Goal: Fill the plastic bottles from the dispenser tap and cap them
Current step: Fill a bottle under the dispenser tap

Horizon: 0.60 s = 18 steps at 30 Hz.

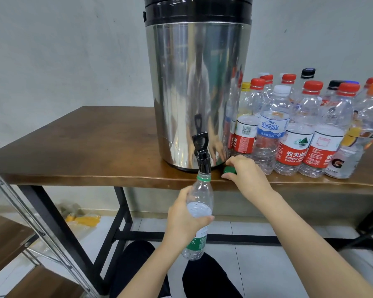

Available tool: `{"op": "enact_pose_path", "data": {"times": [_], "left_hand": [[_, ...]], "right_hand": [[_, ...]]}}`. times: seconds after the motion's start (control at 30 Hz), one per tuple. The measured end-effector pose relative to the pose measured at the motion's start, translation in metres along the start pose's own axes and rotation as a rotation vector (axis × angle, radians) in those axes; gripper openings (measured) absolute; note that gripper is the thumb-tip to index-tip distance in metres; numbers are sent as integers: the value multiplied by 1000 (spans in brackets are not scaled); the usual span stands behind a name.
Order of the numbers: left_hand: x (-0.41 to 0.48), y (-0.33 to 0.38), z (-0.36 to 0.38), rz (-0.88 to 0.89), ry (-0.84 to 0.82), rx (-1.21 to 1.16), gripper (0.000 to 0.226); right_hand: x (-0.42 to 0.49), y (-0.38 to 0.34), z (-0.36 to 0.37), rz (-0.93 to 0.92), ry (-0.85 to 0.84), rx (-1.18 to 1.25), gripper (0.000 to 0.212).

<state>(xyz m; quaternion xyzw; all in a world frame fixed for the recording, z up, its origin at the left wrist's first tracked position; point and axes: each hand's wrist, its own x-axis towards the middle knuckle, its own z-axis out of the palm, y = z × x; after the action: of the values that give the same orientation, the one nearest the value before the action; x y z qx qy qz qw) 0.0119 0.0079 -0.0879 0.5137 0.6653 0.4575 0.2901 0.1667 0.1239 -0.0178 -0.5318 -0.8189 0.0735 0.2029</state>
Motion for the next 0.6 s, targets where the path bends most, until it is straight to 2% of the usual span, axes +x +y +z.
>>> {"op": "enact_pose_path", "data": {"times": [0.1,0.17,0.23,0.27,0.33,0.43,0.6], "left_hand": [[0,-1,1,58,44,0,84],[-1,-2,2,81,52,-6,90],[-1,-3,1,105,52,-17,91],[-1,-4,1,118,52,-17,90],[-1,-5,0,141,54,-11,88],[0,-4,-3,157,45,-14,86],[3,-8,-3,172,29,-27,85]], "right_hand": [[-4,-7,-14,-48,157,30,29],[-8,-19,-30,-189,338,188,23],[-13,-38,-50,-366,410,298,30],[-15,-48,-58,-442,404,274,36],[-12,-63,-66,-518,361,75,41],[-4,-73,-63,-572,404,-191,34],[-2,-76,-61,-585,518,-223,23]]}}
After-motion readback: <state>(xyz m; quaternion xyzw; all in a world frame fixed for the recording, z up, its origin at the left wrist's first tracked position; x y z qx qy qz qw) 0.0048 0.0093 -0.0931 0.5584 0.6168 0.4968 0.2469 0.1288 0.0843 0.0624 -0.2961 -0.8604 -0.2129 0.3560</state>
